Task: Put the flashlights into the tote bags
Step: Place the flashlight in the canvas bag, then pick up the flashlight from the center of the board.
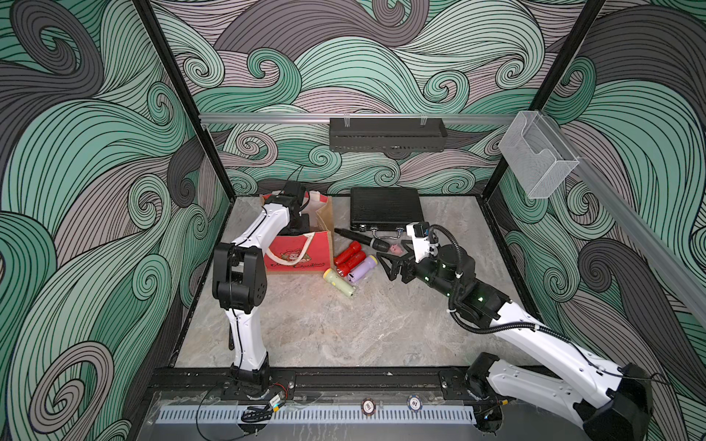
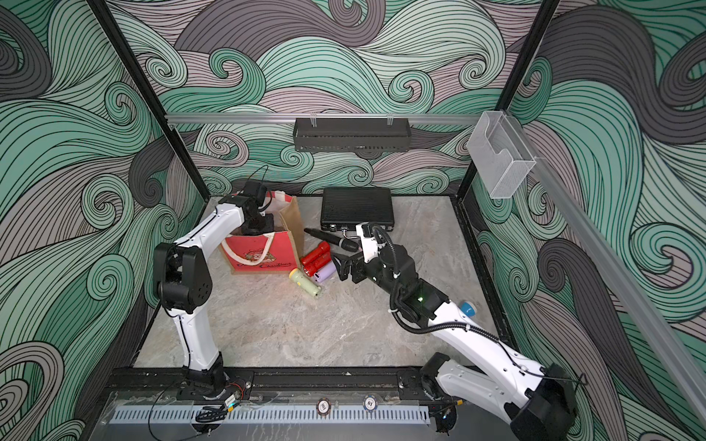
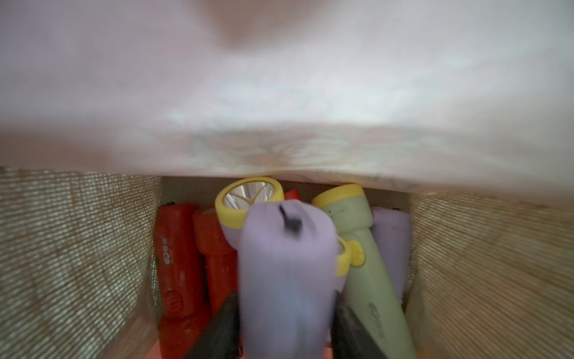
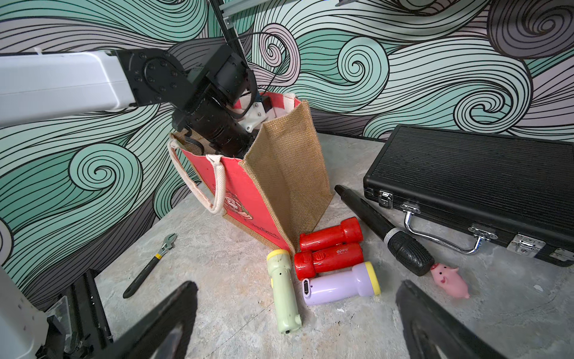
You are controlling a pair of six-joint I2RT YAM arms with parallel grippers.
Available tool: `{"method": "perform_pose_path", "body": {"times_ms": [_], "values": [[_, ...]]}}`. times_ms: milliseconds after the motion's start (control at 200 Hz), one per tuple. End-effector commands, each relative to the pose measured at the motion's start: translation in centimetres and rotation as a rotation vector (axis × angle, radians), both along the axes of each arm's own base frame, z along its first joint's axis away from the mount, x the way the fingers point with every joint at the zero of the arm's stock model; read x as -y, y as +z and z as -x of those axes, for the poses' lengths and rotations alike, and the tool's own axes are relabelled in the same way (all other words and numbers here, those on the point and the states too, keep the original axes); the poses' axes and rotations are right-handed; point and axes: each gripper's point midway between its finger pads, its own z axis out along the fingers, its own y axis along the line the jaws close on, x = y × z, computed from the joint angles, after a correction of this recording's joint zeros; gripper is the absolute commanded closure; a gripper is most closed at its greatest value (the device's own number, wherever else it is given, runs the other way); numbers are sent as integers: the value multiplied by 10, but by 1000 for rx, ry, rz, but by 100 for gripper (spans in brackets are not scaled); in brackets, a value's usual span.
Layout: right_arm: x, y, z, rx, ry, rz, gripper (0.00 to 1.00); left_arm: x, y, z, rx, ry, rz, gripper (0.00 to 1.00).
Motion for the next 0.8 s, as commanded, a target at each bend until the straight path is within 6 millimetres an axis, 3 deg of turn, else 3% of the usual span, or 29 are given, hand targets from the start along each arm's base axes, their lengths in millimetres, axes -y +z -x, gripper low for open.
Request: {"method": "perform_pose_path", "body": {"times_ms": [0,90,195,471,796], "values": [[4,3,-2,2,-17,17,1,-2,37,3,81,4,7,40],[5,-2,-3,-16,-23,34,1,-2,50,4,110,1,9,37],[4,-9,-4,-42,-24,56,1,-3,65,6,146,-4,12,27],[-5,-40,-4,-149,11,122,1,12,114,22,286,-82,106,24],[-24,-98,2,-338,106,235,1,29,160,44,423,-152,233,17]]}}
